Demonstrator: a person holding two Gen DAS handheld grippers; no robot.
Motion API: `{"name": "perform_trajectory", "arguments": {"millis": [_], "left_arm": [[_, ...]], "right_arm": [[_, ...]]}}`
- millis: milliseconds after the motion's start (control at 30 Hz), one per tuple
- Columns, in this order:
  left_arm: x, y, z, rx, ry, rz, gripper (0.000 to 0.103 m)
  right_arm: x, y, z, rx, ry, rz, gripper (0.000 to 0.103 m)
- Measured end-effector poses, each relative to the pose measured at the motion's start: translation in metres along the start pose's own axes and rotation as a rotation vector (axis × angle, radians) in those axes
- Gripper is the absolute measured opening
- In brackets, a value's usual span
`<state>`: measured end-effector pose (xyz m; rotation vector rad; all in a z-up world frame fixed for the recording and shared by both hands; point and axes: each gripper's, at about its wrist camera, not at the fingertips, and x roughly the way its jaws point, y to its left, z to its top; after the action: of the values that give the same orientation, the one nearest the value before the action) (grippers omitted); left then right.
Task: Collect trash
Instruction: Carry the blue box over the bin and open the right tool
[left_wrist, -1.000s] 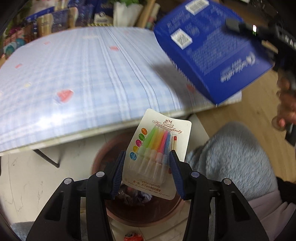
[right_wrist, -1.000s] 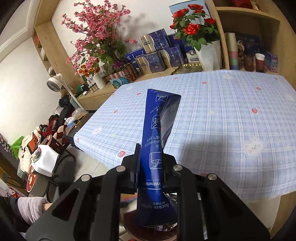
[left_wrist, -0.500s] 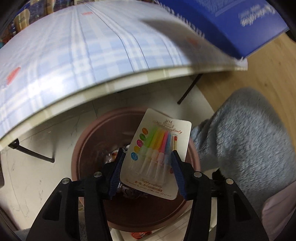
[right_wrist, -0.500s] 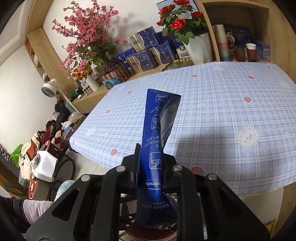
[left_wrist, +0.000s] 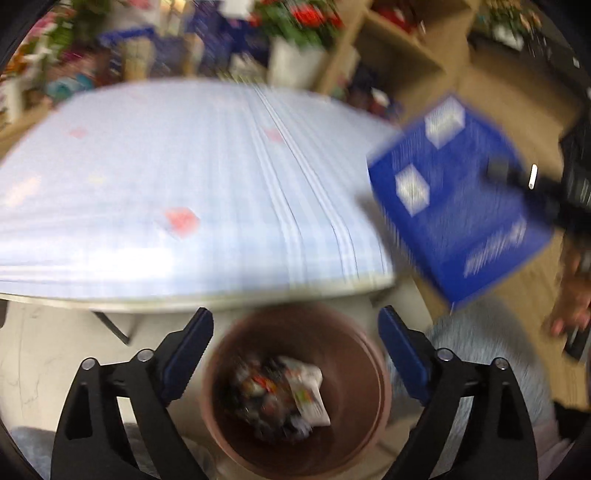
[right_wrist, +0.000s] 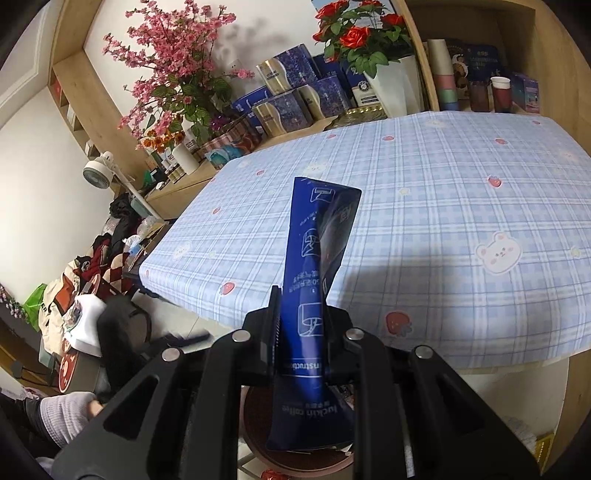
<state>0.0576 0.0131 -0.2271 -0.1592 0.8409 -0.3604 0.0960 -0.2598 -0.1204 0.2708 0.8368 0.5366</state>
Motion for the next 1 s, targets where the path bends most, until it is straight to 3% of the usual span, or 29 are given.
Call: {"name": "perform_trajectory", "arguments": {"millis": [167, 333, 700, 1000], "left_arm": [[-0.059, 0.008, 0.012, -0.024, -0.227, 0.094, 0.094], [-0.083, 0.01, 0.015, -0.011, -0.321, 0.167, 0.095], [-0.098, 0.026, 0.011, -0.062, -0.343, 0.171, 0.095], [-0.097, 0.039, 0.005, -0.113, -0.336, 0.185, 0.095]], "right_arm": [[0.008, 0.012, -0.01, -0.024, 0.037, 0.021, 0.02], [0.023, 0.033, -0.027, -0.081, 0.11, 0.049, 0.02], [0.07, 0.068, -0.075, -0.151, 0.331, 0.097, 0.02], [0.114, 0.067, -0.1, -0.12, 0.477, 0.084, 0.02]]}}
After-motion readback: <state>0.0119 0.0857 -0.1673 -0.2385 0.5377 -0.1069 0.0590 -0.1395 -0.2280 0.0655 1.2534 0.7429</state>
